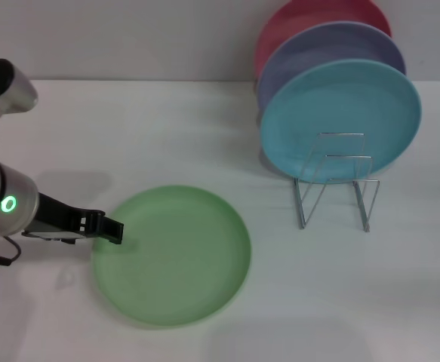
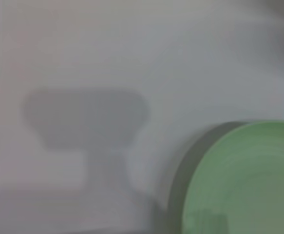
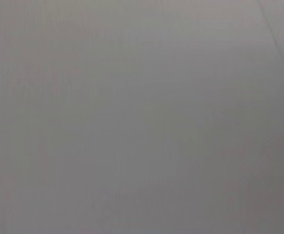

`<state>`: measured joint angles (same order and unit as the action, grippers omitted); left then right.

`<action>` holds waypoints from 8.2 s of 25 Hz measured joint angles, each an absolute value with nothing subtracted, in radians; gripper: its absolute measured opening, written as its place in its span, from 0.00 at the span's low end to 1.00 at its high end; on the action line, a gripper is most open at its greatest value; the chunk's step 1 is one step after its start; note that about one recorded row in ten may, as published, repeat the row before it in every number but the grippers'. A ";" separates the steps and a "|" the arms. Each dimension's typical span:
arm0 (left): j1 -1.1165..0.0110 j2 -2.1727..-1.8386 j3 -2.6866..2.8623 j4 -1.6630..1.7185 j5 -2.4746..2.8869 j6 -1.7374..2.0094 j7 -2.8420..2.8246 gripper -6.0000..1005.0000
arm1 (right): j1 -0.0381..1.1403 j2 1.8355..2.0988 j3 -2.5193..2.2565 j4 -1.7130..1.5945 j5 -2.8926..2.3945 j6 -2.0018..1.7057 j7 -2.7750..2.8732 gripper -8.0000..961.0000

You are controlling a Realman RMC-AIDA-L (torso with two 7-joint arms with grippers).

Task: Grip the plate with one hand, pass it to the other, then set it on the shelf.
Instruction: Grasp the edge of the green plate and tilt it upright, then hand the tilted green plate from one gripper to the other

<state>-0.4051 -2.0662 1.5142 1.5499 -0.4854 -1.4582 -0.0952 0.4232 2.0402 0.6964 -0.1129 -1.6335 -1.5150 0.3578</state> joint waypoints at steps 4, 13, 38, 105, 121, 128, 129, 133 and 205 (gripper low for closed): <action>-0.446 -2.068 1.526 1.493 -0.477 -1.459 -0.116 0.74 | 0.431 2.029 0.696 -0.113 -1.633 -1.494 0.357 0.65; -0.492 -2.066 1.530 1.400 -0.455 -1.452 -0.127 0.74 | 0.433 2.021 0.696 -0.115 -1.634 -1.489 0.357 0.65; -0.545 -2.064 1.533 1.299 -0.449 -1.441 -0.107 0.45 | 0.426 2.025 0.698 -0.115 -1.633 -1.499 0.357 0.65; -0.387 -2.063 1.443 1.334 -0.581 -0.827 0.150 0.04 | 0.411 2.056 0.688 -0.121 -1.612 -1.495 0.357 0.65; -0.124 -2.062 1.863 1.116 -0.627 0.412 0.194 0.05 | 0.374 2.076 0.625 -0.066 -1.618 -1.536 0.293 0.65; -0.132 -2.064 2.094 0.927 -0.617 0.787 0.091 0.05 | 0.314 2.078 0.475 -0.031 -1.618 -1.650 0.299 0.65; -0.133 -2.066 2.130 0.889 -0.618 0.854 0.071 0.05 | 0.307 2.078 0.446 -0.028 -1.618 -1.669 0.299 0.65; -0.133 -2.075 2.228 0.816 -0.644 1.008 0.059 0.05 | 0.286 2.079 0.340 -0.017 -1.618 -1.754 0.298 0.65; -0.146 -2.080 2.877 1.006 -1.582 1.415 0.858 0.08 | 0.580 2.080 0.114 0.482 -1.856 -1.184 -0.031 0.56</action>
